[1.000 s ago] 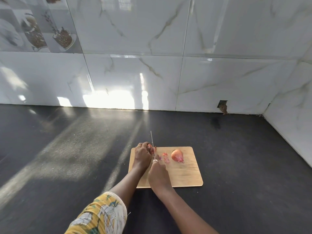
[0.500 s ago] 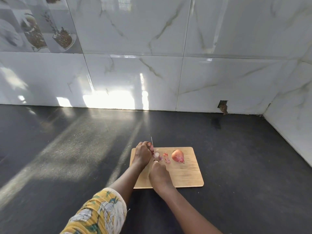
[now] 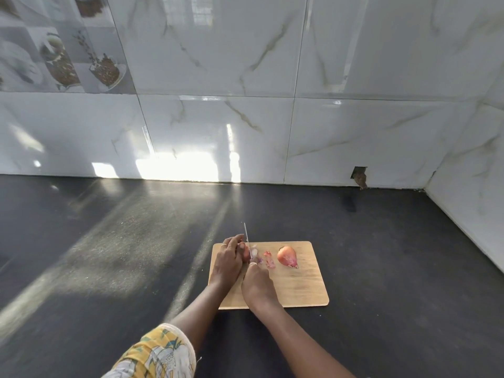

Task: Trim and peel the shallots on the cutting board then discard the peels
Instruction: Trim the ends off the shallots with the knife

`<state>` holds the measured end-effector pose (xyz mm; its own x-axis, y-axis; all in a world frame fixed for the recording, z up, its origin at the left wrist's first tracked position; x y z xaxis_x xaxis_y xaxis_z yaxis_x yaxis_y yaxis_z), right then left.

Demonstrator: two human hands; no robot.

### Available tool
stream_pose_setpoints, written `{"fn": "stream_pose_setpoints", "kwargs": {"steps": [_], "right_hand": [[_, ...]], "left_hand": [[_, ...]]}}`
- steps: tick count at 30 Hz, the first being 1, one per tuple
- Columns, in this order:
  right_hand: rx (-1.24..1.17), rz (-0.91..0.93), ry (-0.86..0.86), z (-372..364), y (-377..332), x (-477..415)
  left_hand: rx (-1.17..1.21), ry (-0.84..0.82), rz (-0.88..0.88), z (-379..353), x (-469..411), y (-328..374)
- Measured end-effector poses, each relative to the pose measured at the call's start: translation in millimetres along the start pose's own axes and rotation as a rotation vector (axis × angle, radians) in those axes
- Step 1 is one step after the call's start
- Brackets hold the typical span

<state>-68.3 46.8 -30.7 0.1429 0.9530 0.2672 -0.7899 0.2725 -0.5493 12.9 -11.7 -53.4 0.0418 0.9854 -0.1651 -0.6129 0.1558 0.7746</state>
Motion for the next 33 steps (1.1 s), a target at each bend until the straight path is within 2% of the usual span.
{"fn": "stream_pose_setpoints", "kwargs": {"steps": [4, 10, 16, 20, 27, 33], "right_hand": [[-0.028, -0.001, -0.008, -2, 1, 0], [-0.013, -0.011, -0.009, 1, 1, 0], [-0.008, -0.020, -0.005, -1, 0, 2], [-0.033, -0.028, -0.012, 0, 1, 2], [-0.174, -0.020, 0.099, 4, 10, 7], [0.012, -0.037, 0.269, 15, 28, 10]], "left_hand": [[-0.070, -0.104, -0.056, -2, 6, -2], [-0.083, -0.126, -0.047, 3, 4, -5], [0.073, 0.028, 0.092, 14, 6, -12], [0.096, 0.012, 0.124, 13, 5, -15], [0.114, -0.031, 0.108, 11, 9, -9], [0.058, -0.047, 0.019, 7, 11, -5]]}}
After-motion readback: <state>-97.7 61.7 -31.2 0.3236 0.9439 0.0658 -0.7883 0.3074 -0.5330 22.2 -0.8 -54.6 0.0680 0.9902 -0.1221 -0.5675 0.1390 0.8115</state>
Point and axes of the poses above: each hand's wrist, its own x-axis away from the middle knuckle, its own z-axis out of the back of the hand, y = z × x, the point moved 3 cm from there along -x, towards the middle knuckle, and after that the axes turned 4 degrees about -z, right-handed, at the moved point
